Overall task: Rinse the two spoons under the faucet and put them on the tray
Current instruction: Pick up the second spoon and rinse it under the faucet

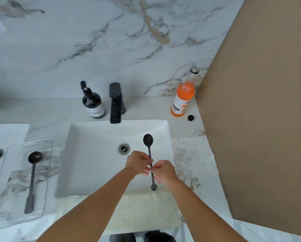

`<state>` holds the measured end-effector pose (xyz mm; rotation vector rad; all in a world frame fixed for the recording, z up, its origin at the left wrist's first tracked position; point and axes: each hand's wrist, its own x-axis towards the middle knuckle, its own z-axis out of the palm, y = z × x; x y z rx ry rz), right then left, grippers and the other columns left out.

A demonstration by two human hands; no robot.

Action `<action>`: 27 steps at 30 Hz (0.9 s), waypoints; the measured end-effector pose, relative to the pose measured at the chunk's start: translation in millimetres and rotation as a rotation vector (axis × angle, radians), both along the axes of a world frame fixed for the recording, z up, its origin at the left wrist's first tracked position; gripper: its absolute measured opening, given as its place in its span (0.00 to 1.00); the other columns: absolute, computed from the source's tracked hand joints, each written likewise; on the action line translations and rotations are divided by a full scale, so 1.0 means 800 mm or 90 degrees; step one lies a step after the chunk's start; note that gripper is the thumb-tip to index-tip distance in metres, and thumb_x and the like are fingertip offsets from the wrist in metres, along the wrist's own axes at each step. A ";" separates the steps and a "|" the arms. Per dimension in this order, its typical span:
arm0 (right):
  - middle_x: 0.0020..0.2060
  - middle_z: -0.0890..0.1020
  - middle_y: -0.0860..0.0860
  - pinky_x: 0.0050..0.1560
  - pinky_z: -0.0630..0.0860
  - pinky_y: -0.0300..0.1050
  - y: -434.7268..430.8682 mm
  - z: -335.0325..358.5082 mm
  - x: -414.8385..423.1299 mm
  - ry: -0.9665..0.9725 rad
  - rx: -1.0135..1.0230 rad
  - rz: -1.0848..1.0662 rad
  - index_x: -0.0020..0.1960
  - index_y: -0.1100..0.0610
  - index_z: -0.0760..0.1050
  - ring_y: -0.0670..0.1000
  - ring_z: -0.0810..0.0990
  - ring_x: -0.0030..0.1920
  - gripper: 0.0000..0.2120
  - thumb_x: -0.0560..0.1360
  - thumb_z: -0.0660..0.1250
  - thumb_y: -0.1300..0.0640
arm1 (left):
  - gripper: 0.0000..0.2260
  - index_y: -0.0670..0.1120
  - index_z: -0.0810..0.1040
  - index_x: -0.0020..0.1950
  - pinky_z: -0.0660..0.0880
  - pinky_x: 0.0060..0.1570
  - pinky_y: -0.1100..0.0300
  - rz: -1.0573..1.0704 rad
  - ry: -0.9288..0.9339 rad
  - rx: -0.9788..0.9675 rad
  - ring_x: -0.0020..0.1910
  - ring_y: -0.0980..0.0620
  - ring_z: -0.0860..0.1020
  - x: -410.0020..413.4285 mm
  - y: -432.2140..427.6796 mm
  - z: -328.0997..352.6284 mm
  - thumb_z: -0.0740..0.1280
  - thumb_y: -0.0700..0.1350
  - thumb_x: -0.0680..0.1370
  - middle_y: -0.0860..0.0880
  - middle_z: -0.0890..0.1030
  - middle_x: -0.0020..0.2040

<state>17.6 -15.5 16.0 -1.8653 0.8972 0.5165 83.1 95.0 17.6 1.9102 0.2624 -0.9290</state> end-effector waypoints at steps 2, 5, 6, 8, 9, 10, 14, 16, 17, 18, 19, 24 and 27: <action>0.36 0.80 0.54 0.24 0.73 0.39 0.018 0.000 0.018 0.007 0.007 0.017 0.41 0.56 0.77 0.53 0.78 0.30 0.02 0.73 0.67 0.61 | 0.08 0.36 0.82 0.51 0.84 0.36 0.55 0.015 0.000 -0.001 0.35 0.47 0.85 0.015 0.022 -0.001 0.73 0.39 0.75 0.43 0.84 0.40; 0.32 0.80 0.54 0.22 0.72 0.37 0.046 -0.003 0.043 0.010 0.025 0.036 0.46 0.58 0.78 0.51 0.76 0.25 0.03 0.74 0.66 0.60 | 0.09 0.38 0.82 0.52 0.84 0.36 0.55 0.035 0.002 -0.003 0.38 0.45 0.87 0.038 0.054 -0.006 0.74 0.39 0.74 0.44 0.85 0.41; 0.31 0.80 0.54 0.21 0.72 0.37 0.054 -0.004 0.050 0.009 0.038 0.034 0.46 0.58 0.78 0.50 0.75 0.24 0.03 0.74 0.66 0.60 | 0.09 0.39 0.82 0.52 0.84 0.35 0.56 0.035 0.005 -0.003 0.38 0.45 0.87 0.046 0.063 -0.008 0.74 0.39 0.74 0.44 0.85 0.42; 0.31 0.80 0.55 0.24 0.72 0.38 0.068 -0.006 0.063 0.002 0.061 0.034 0.45 0.58 0.79 0.52 0.75 0.24 0.02 0.75 0.67 0.61 | 0.08 0.39 0.81 0.52 0.83 0.35 0.56 0.031 0.017 -0.008 0.36 0.46 0.85 0.061 0.080 -0.012 0.74 0.39 0.74 0.45 0.85 0.42; 0.32 0.80 0.55 0.26 0.72 0.39 0.074 -0.007 0.068 -0.001 0.069 0.038 0.45 0.58 0.78 0.52 0.75 0.25 0.03 0.75 0.66 0.62 | 0.08 0.39 0.81 0.51 0.83 0.37 0.56 0.032 0.032 -0.022 0.35 0.46 0.84 0.068 0.087 -0.015 0.74 0.39 0.74 0.45 0.84 0.41; 0.32 0.79 0.55 0.29 0.73 0.40 0.079 -0.007 0.073 -0.003 0.072 0.047 0.44 0.58 0.78 0.52 0.75 0.24 0.03 0.76 0.66 0.62 | 0.07 0.40 0.81 0.51 0.82 0.38 0.56 0.043 0.052 -0.048 0.35 0.47 0.83 0.075 0.094 -0.016 0.73 0.40 0.75 0.46 0.83 0.42; 0.28 0.77 0.53 0.34 0.74 0.43 0.091 -0.010 0.087 0.003 0.085 0.072 0.41 0.57 0.77 0.52 0.73 0.22 0.05 0.76 0.66 0.61 | 0.07 0.43 0.79 0.52 0.79 0.43 0.56 0.169 0.134 -0.220 0.42 0.47 0.82 0.106 0.108 -0.015 0.68 0.47 0.79 0.47 0.84 0.47; 0.27 0.77 0.53 0.33 0.74 0.43 0.094 -0.009 0.091 0.008 0.083 0.075 0.41 0.58 0.77 0.52 0.73 0.22 0.05 0.76 0.66 0.61 | 0.09 0.42 0.79 0.56 0.80 0.52 0.50 0.220 0.160 -0.262 0.45 0.44 0.83 0.120 0.108 -0.015 0.65 0.46 0.81 0.45 0.85 0.49; 0.27 0.77 0.53 0.33 0.74 0.43 0.094 -0.008 0.094 0.006 0.081 0.074 0.40 0.58 0.77 0.51 0.73 0.22 0.06 0.76 0.66 0.61 | 0.10 0.41 0.79 0.57 0.80 0.58 0.47 0.230 0.166 -0.269 0.46 0.43 0.83 0.124 0.106 -0.015 0.64 0.46 0.82 0.45 0.85 0.50; 0.26 0.77 0.53 0.33 0.74 0.43 0.094 -0.007 0.097 0.002 0.076 0.073 0.40 0.57 0.77 0.51 0.73 0.21 0.06 0.76 0.66 0.61 | 0.09 0.41 0.78 0.58 0.78 0.62 0.44 0.238 0.168 -0.270 0.45 0.42 0.83 0.128 0.103 -0.015 0.64 0.45 0.82 0.44 0.85 0.50; 0.26 0.77 0.52 0.32 0.74 0.42 0.094 -0.005 0.100 -0.001 0.069 0.076 0.39 0.57 0.77 0.51 0.73 0.21 0.07 0.76 0.66 0.61 | 0.09 0.41 0.78 0.57 0.77 0.64 0.42 0.249 0.169 -0.269 0.45 0.42 0.83 0.131 0.100 -0.015 0.63 0.44 0.83 0.43 0.86 0.50; 0.26 0.77 0.49 0.29 0.74 0.39 0.092 -0.003 0.110 -0.015 0.028 0.101 0.37 0.55 0.75 0.49 0.74 0.21 0.09 0.76 0.65 0.62 | 0.10 0.38 0.77 0.58 0.80 0.52 0.45 0.276 0.118 -0.230 0.34 0.46 0.84 0.141 0.088 -0.018 0.58 0.40 0.83 0.44 0.85 0.40; 0.25 0.77 0.50 0.30 0.73 0.38 0.092 -0.004 0.110 -0.021 0.022 0.121 0.36 0.55 0.74 0.48 0.73 0.18 0.10 0.76 0.64 0.61 | 0.11 0.39 0.78 0.51 0.79 0.43 0.49 0.293 0.089 -0.238 0.29 0.46 0.81 0.138 0.083 -0.019 0.60 0.44 0.83 0.46 0.83 0.32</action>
